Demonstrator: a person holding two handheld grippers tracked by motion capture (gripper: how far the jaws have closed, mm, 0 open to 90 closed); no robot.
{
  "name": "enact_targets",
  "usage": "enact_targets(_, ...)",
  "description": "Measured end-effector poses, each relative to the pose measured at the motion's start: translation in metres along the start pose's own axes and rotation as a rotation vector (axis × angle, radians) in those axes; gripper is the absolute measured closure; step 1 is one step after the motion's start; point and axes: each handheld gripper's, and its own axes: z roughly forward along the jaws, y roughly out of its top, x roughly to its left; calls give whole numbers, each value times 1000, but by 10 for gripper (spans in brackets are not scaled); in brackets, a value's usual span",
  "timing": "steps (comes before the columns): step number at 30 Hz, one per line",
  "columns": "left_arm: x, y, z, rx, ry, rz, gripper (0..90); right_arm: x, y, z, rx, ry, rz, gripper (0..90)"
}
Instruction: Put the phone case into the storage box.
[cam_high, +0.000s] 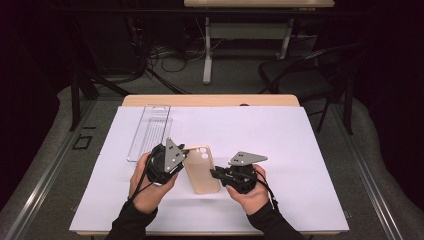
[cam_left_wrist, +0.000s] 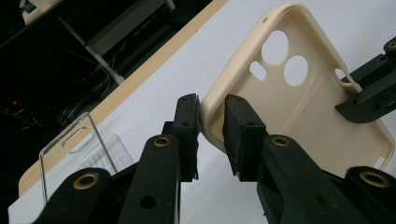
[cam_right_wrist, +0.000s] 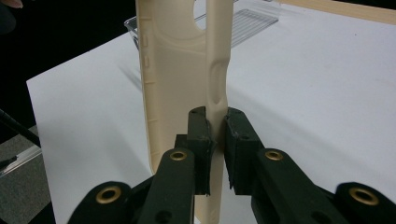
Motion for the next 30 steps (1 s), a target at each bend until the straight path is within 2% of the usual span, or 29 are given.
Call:
enact_targets(15, 2, -1, 0, 10, -13, 4, 783, 0, 0, 0, 8, 1, -2, 819)
enact_targets(30, 2, -1, 0, 13, -6, 6, 789, 0, 0, 1, 7, 0, -7, 820)
